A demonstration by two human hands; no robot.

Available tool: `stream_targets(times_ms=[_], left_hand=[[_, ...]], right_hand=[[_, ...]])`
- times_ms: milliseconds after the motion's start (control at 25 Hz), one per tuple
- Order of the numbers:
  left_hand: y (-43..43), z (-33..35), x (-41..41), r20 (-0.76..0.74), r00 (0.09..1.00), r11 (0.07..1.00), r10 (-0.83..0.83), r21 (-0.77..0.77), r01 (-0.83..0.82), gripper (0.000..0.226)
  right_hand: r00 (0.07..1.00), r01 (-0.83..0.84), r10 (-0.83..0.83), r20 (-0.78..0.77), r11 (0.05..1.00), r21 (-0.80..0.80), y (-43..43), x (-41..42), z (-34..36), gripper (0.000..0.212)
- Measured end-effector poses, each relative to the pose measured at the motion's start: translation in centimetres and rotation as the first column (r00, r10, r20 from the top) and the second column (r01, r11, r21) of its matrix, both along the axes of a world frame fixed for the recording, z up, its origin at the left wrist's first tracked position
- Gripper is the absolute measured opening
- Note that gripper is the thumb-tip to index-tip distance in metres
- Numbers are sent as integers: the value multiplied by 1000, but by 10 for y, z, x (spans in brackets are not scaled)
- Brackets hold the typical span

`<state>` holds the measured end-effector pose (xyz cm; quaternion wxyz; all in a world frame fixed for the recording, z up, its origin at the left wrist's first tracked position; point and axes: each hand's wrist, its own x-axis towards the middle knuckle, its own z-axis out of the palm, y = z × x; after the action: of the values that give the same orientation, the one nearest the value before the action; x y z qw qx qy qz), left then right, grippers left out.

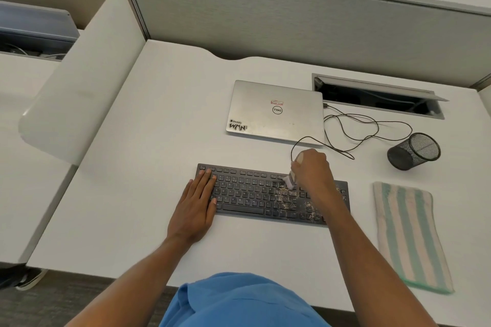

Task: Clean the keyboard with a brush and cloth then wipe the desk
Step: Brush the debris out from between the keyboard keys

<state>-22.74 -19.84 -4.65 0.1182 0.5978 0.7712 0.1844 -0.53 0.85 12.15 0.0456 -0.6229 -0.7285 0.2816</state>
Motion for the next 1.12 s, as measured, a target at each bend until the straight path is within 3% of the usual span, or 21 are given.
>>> stream_targets(times_ms=[120,200,480,680,920,1120], left_hand=[[0,-1,-1,1,1000,1000,-1,-1,1,62],[0,-1,-1,-1,1000,1000,0,2,0,62],[-1,-1,0,-2,1000,1000,-1,13,1,62],[0,-2,0,3,1000,1000,-2,19,2,62],[0,-1,0,-6,1000,1000,-3,24,3,62],[0,-2,0,2,1000,1000,0,29,0,62]], right_hand=[[996,68,-62,-66,993,100,8,1,0,25],[991,69,-59,-119,995,78,5,0,-5,27],[1000,30,-29,6,999,-16,4,10,-3,28],[986,112,-104,-131,992,60,-3,8,-1,32],[999,42,-42,13,999,21,-4,11,-6,25],[988,102,-93,-125,993,64,-7,10,2,34]])
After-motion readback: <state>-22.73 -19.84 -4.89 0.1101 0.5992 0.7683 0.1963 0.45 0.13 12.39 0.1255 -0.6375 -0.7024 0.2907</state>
